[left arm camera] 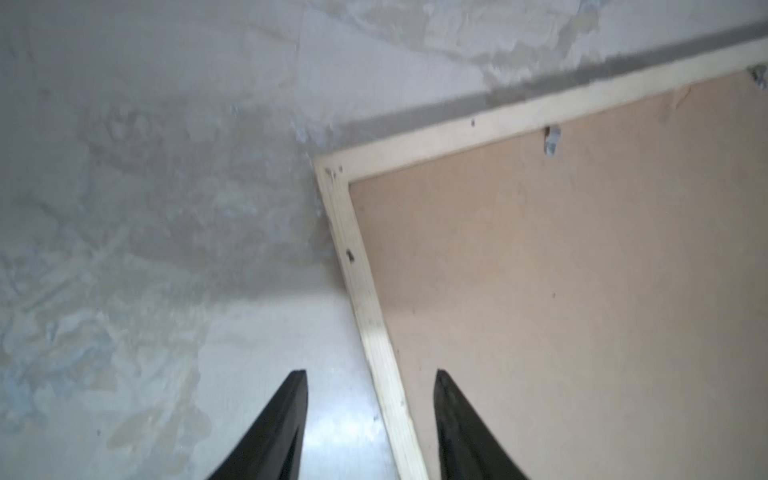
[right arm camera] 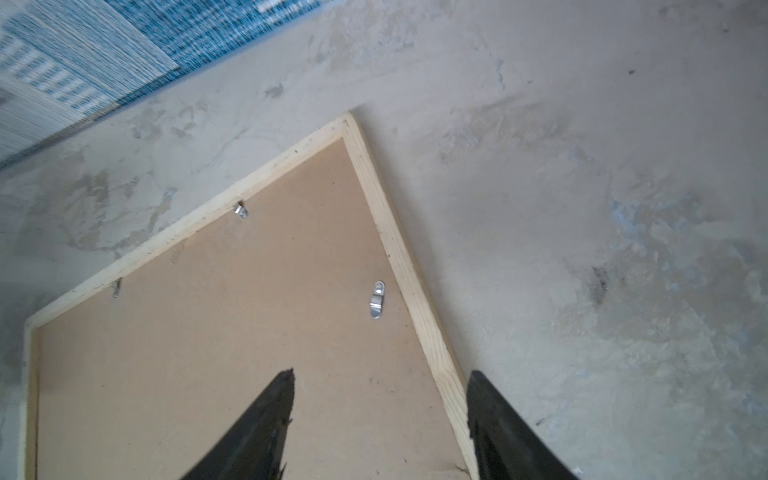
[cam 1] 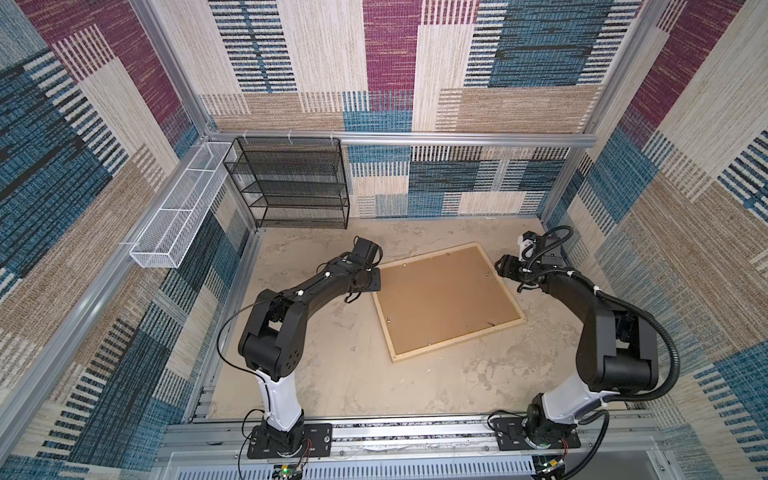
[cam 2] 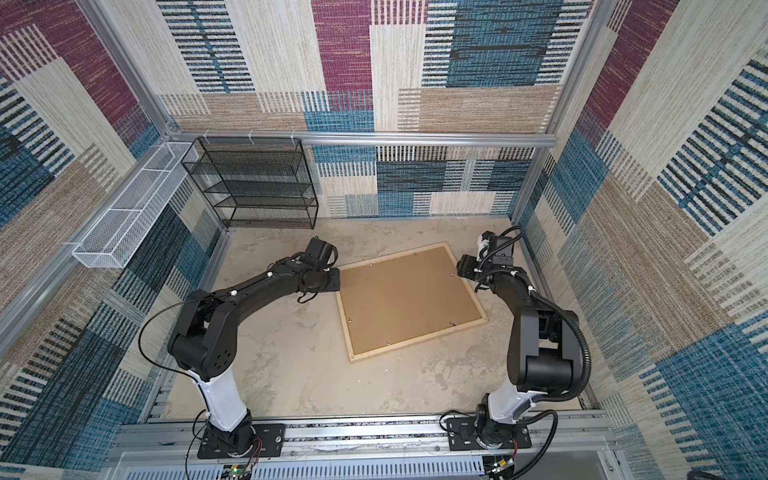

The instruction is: Put the photo into the frame

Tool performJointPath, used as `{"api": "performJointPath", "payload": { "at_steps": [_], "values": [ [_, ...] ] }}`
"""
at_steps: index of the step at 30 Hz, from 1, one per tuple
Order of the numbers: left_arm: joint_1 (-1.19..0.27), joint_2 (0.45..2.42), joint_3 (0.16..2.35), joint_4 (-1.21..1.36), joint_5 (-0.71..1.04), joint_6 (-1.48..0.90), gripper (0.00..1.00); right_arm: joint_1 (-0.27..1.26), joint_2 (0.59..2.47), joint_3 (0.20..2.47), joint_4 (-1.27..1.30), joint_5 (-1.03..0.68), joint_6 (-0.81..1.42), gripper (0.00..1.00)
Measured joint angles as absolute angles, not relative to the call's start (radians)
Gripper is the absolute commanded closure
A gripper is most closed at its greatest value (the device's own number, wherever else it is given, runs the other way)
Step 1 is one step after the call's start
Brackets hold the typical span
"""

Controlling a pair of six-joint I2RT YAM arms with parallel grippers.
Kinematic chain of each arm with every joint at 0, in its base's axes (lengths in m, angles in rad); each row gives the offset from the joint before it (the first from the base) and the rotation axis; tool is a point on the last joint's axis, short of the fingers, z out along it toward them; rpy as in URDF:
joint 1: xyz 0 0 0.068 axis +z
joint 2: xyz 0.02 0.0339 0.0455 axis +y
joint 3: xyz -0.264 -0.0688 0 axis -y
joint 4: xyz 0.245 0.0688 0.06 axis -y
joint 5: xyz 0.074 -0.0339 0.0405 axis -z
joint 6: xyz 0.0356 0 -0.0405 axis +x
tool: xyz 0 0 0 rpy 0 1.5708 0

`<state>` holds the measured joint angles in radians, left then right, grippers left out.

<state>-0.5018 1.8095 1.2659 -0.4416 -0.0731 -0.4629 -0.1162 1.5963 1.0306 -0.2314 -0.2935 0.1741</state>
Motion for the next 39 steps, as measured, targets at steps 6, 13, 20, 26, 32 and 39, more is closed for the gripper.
{"api": "performJointPath", "payload": {
  "at_steps": [6, 13, 20, 26, 32, 39],
  "values": [
    [-0.629, 1.699, 1.121, -0.471, -0.082, -0.554, 0.52, 0.023, 1.585, 1.01, -0.166, -0.364, 0.186, 0.4],
    [-0.708, 1.692, 1.053, -0.503, -0.1, -0.645, 0.64, 0.225, 1.703, 1.011, -0.103, -0.467, 0.208, 0.55],
    [-0.721, 1.718, 1.052, -0.498, -0.102, -0.67, 0.71, 0.338, 1.755, 0.979, -0.073, -0.52, 0.227, 0.6],
    [-0.713, 1.766, 1.073, -0.46, -0.101, -0.664, 0.75, 0.405, 1.769, 0.944, -0.042, -0.55, 0.246, 0.64],
    [-0.645, 1.8, 1.097, -0.421, -0.097, -0.596, 0.83, 0.476, 1.797, 0.929, 0.004, -0.575, 0.281, 0.68],
    [-0.533, 1.847, 1.153, -0.358, -0.052, -0.437, 0.83, 0.526, 1.848, 0.948, 0.056, -0.585, 0.326, 0.73]
  ]
}}
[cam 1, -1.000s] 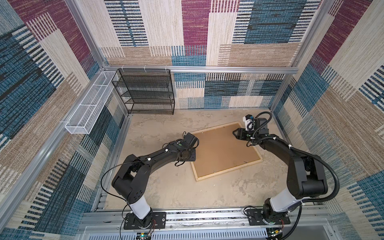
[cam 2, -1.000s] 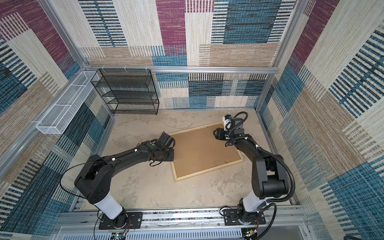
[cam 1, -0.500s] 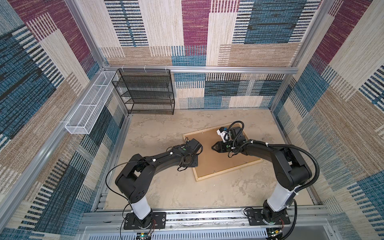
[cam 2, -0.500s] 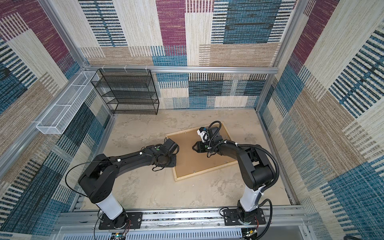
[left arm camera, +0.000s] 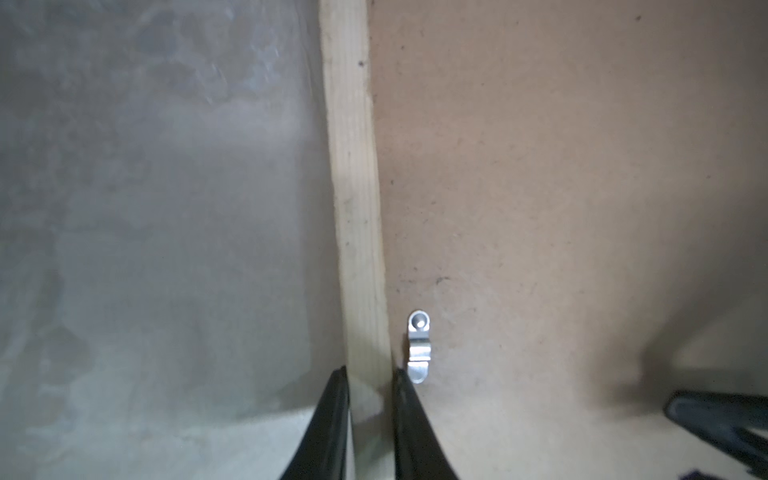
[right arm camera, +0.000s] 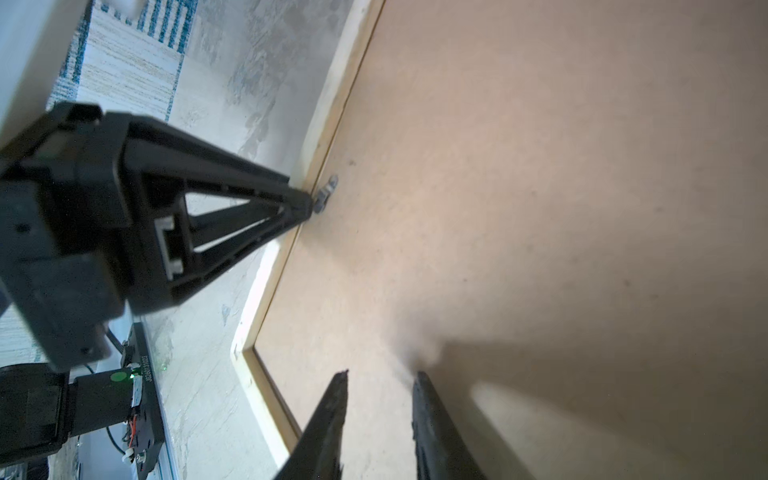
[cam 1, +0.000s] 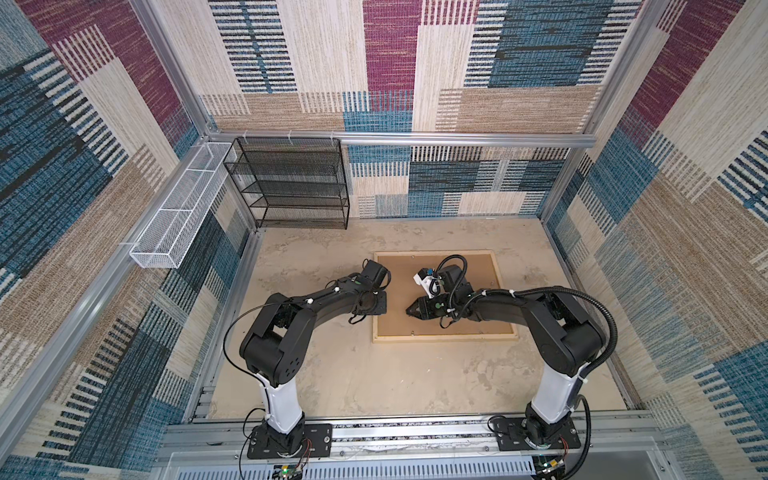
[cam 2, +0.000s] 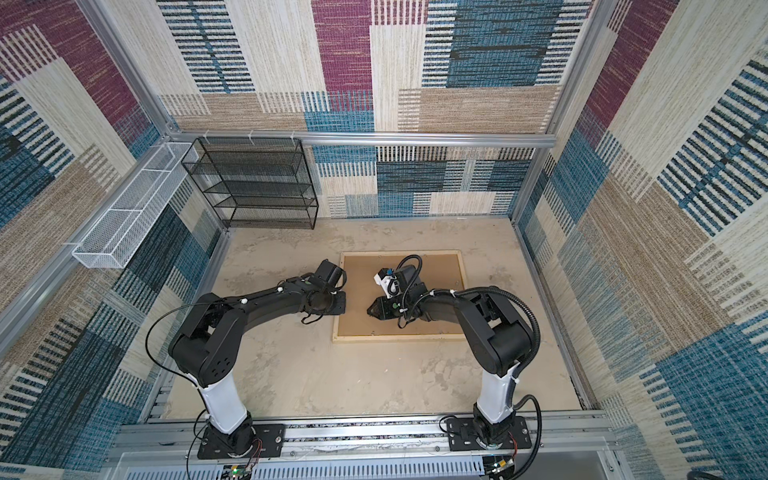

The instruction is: Put the photo into the frame

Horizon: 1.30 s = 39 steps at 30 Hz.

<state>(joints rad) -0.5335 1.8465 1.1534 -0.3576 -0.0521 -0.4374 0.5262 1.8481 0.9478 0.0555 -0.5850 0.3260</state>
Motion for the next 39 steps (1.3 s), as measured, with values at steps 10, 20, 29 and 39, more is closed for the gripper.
{"api": "performJointPath", "payload": {
  "at_steps": [10, 20, 29, 39],
  "values": [
    [-0.522, 1.828, 1.209, -0.437, -0.019, -0.357, 0.72, 0.551, 1.993, 1.105, 0.092, -0.591, 0.343, 0.81],
    [-0.533, 1.816, 1.171, -0.467, -0.011, -0.381, 0.81, 0.562, 2.077, 1.196, 0.1, -0.602, 0.338, 0.82],
    [-0.598, 1.841, 1.202, -0.499, -0.159, -0.402, 0.82, 0.576, 2.086, 1.213, 0.094, -0.598, 0.327, 0.83],
    [-0.624, 1.883, 1.235, -0.529, -0.231, -0.431, 0.82, 0.585, 2.085, 1.216, 0.086, -0.591, 0.32, 0.83]
  ]
}}
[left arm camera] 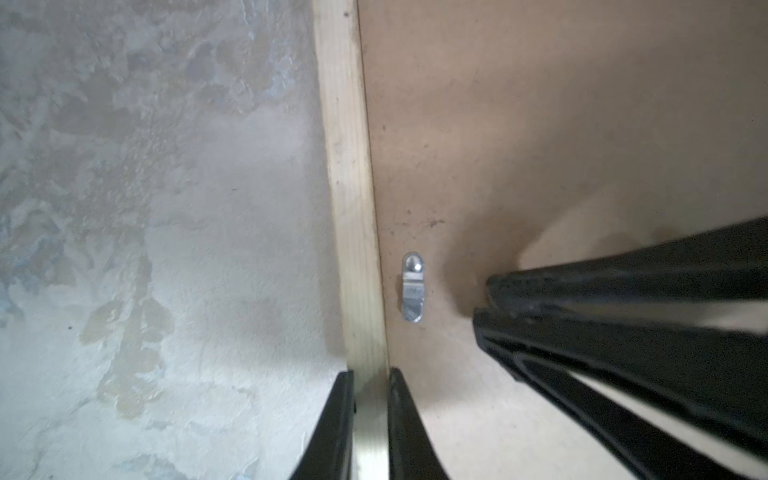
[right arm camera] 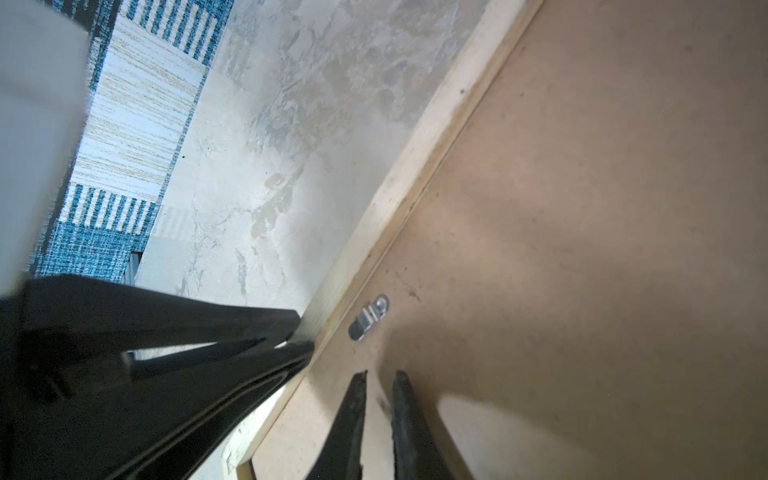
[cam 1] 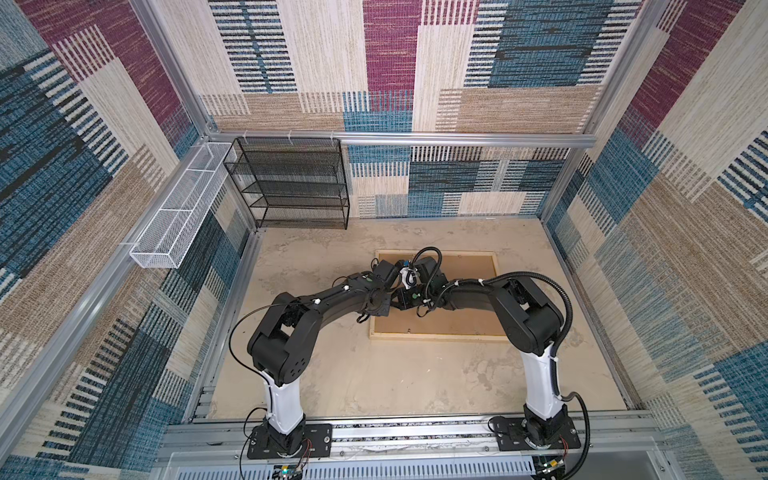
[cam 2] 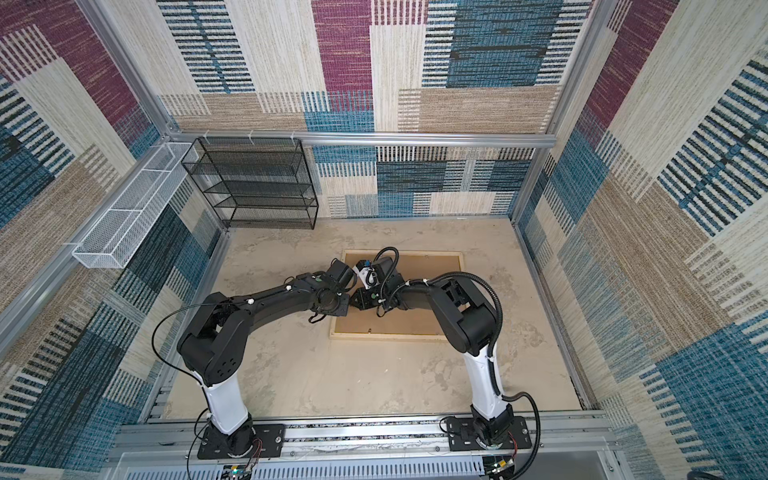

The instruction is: Put the photo into the frame

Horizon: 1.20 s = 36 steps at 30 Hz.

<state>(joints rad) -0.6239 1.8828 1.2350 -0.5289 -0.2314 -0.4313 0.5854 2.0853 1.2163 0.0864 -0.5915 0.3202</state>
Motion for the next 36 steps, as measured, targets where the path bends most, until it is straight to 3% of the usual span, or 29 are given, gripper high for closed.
{"api": "performJointPath", "payload": {
  "at_steps": [10, 17, 20, 25, 32, 36],
  "values": [
    [-0.632, 1.904, 1.227, -0.519, -0.254, -0.444, 0.8, 0.585, 2.085, 1.217, 0.08, -0.563, 0.32, 0.83],
    [-0.624, 1.913, 1.214, -0.496, -0.233, -0.448, 0.63, 0.585, 2.079, 1.207, 0.086, -0.538, 0.321, 0.82],
    [-0.622, 1.906, 1.205, -0.489, -0.237, -0.444, 0.61, 0.585, 2.079, 1.206, 0.088, -0.538, 0.321, 0.82],
    [-0.619, 1.895, 1.186, -0.463, -0.231, -0.441, 0.64, 0.585, 2.079, 1.204, 0.096, -0.544, 0.329, 0.82],
    [-0.616, 1.907, 1.177, -0.352, -0.159, -0.441, 0.79, 0.584, 2.094, 1.205, 0.124, -0.583, 0.352, 0.84],
    [-0.615, 1.916, 1.19, -0.353, -0.15, -0.441, 0.77, 0.583, 2.104, 1.206, 0.139, -0.594, 0.362, 0.84]
  ]
}}
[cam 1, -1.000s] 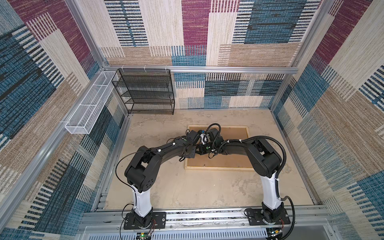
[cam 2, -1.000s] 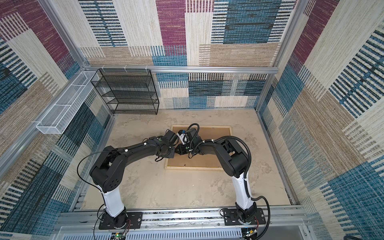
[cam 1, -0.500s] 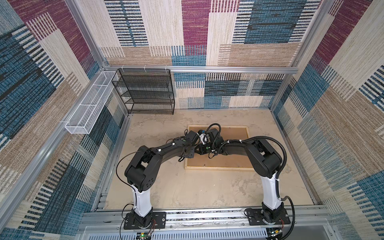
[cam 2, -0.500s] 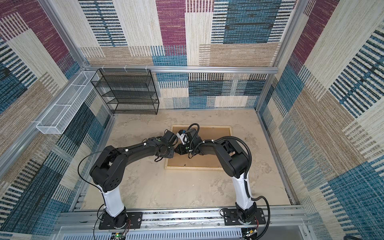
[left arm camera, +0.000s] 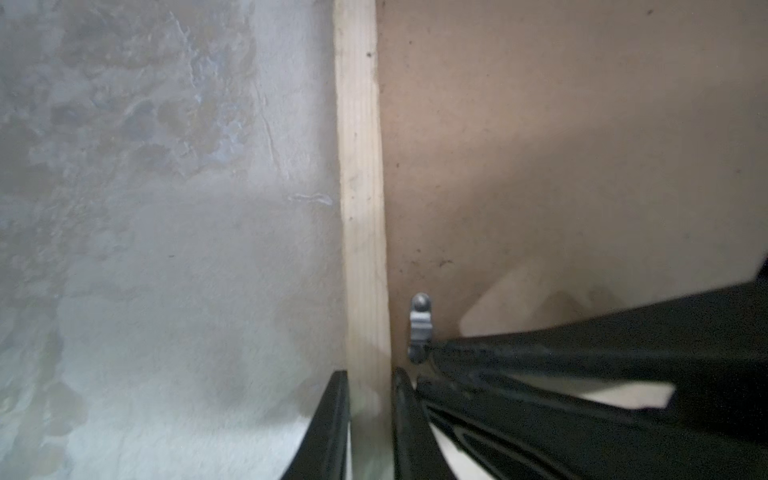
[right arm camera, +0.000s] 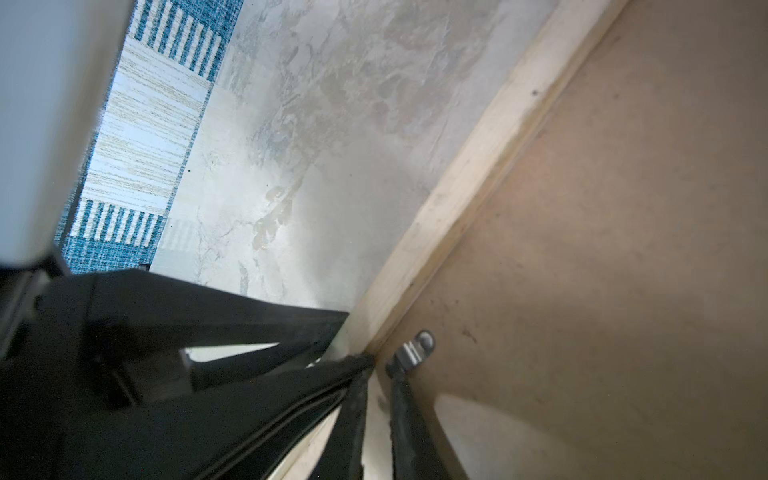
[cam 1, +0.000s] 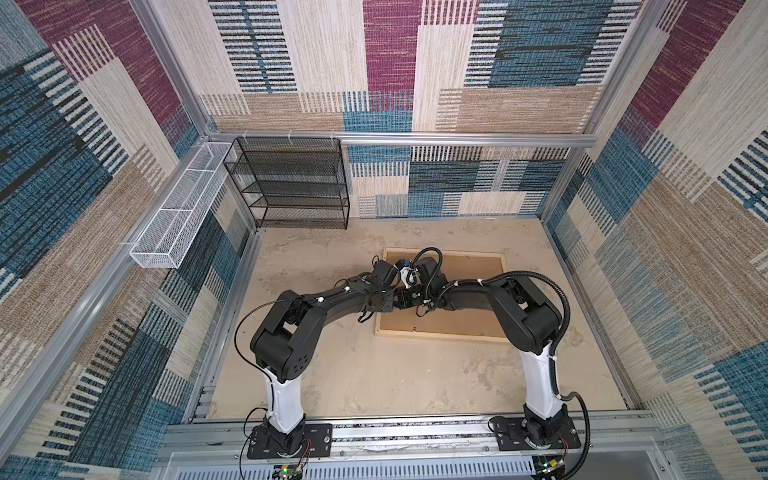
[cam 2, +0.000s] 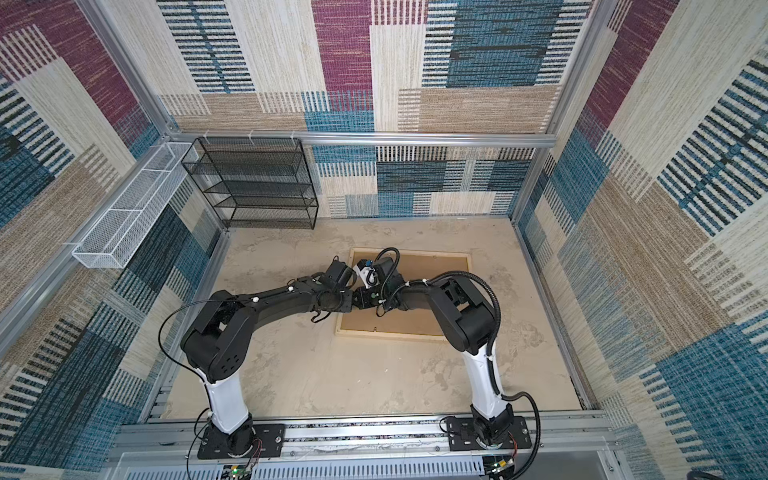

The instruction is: Put the photo into the frame

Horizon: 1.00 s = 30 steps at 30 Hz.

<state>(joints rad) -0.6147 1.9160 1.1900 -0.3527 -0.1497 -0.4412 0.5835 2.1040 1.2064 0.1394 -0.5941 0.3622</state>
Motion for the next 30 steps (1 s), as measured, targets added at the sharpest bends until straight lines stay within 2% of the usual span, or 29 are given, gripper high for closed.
{"api": "performJointPath", "payload": {
  "at_steps": [3, 7, 13, 25, 30],
  "values": [
    [-0.609, 1.915, 1.196, -0.364, -0.145, -0.44, 0.66, 0.582, 2.11, 1.211, 0.142, -0.598, 0.369, 0.85],
    [-0.6, 1.897, 1.195, -0.374, -0.147, -0.439, 0.65, 0.582, 2.111, 1.211, 0.142, -0.594, 0.379, 0.85],
    [-0.6, 1.88, 1.191, -0.406, -0.073, -0.426, 0.77, 0.581, 2.111, 1.21, 0.149, -0.585, 0.395, 0.87],
    [-0.599, 1.898, 1.192, -0.419, -0.072, -0.427, 0.91, 0.573, 2.135, 1.206, 0.209, -0.588, 0.487, 1.0],
    [-0.599, 1.899, 1.188, -0.414, -0.071, -0.427, 0.94, 0.575, 2.144, 1.194, 0.257, -0.582, 0.544, 1.0]
  ]
}}
